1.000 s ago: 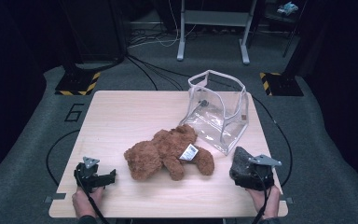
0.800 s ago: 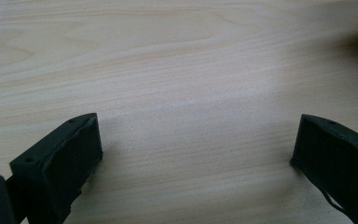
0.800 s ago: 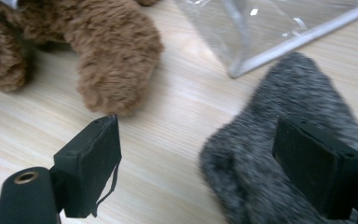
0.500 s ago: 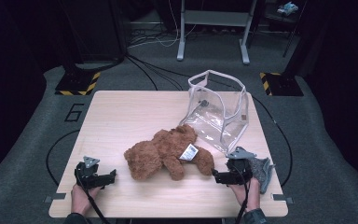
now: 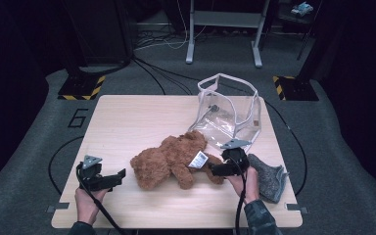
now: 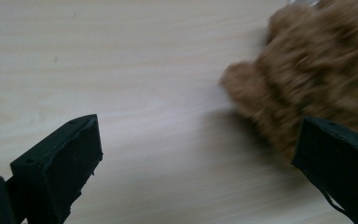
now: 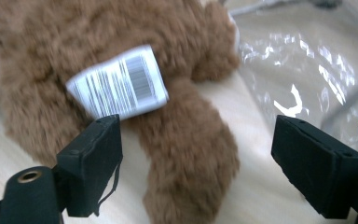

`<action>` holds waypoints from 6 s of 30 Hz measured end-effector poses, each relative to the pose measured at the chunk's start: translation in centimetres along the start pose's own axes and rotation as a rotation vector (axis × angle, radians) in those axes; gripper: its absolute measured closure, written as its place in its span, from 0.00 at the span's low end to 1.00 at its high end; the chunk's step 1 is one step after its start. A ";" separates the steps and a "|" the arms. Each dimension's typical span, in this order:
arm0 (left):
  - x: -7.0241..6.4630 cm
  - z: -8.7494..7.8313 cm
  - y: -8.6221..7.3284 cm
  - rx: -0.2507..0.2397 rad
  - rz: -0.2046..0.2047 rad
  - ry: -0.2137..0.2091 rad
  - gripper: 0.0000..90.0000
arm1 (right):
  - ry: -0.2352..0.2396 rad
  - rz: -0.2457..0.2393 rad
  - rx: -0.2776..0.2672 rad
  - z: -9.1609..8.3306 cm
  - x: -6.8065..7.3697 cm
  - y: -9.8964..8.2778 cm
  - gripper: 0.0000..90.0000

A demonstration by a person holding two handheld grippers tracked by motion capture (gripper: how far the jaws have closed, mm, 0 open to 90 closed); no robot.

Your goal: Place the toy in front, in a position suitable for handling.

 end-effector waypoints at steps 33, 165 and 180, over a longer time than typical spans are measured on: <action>-7.7 4.5 0.8 0.065 0.084 -0.113 0.53 | 0.029 -0.098 0.065 7.7 1.1 8.1 0.73; -9.1 4.6 -0.5 0.230 0.157 -0.346 0.25 | -0.091 0.170 -0.066 -0.8 -10.5 0.0 0.76; -9.1 3.2 1.0 0.158 0.126 -0.363 0.16 | -0.198 0.242 -0.018 -2.5 -10.9 -6.9 0.11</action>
Point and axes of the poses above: each handheld gripper's, and its own axes: z roughly forward along the jaws, y roughly out of its top, x roughly to its left, the point moved 6 cm from there along z, roughly forward along the jaws, and after that the axes turned 8 degrees about -z, right-handed, at the moved point
